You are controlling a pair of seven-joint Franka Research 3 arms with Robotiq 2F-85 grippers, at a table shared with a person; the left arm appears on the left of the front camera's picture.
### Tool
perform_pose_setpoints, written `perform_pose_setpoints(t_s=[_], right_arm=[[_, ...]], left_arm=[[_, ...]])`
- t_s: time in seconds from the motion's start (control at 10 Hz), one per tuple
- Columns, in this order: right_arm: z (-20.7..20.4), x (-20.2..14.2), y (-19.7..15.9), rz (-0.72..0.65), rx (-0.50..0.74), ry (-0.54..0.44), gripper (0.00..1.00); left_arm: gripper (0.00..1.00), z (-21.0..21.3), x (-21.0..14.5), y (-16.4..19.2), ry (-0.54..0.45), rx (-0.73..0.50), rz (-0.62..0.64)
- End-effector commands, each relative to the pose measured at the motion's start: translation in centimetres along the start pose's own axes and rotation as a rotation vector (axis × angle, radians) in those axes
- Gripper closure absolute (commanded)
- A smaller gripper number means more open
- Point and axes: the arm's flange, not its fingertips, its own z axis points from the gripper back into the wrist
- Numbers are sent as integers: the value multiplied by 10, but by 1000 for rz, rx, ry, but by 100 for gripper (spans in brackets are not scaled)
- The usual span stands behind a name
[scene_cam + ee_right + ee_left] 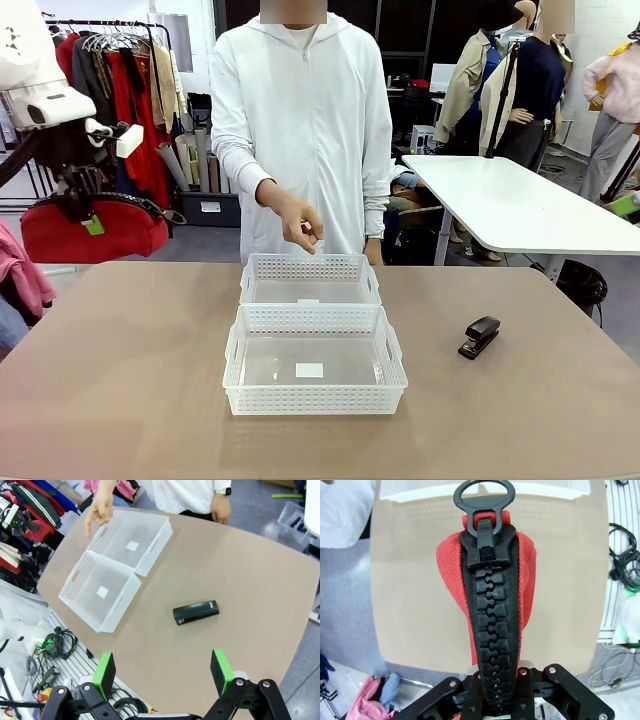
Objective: Distribute items into two baskets.
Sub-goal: Move the picked Pencil pouch towards the Organizing basket indicated by the person, stopping as directed.
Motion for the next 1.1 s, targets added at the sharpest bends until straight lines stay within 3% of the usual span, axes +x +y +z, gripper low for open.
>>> perform_pose_setpoints(t_s=[0.0, 0.4, 1.0], right_arm=[[1, 1, 2, 5, 3, -4, 0], [1, 1, 2, 5, 3, -4, 0], [1, 1, 2, 5, 3, -4, 0]], left_arm=[[100, -3, 6, -27, -22, -10, 5], [100, -32, 24, -69, 14, -20, -9], [100, -57, 53, -97, 38, -12, -45]])
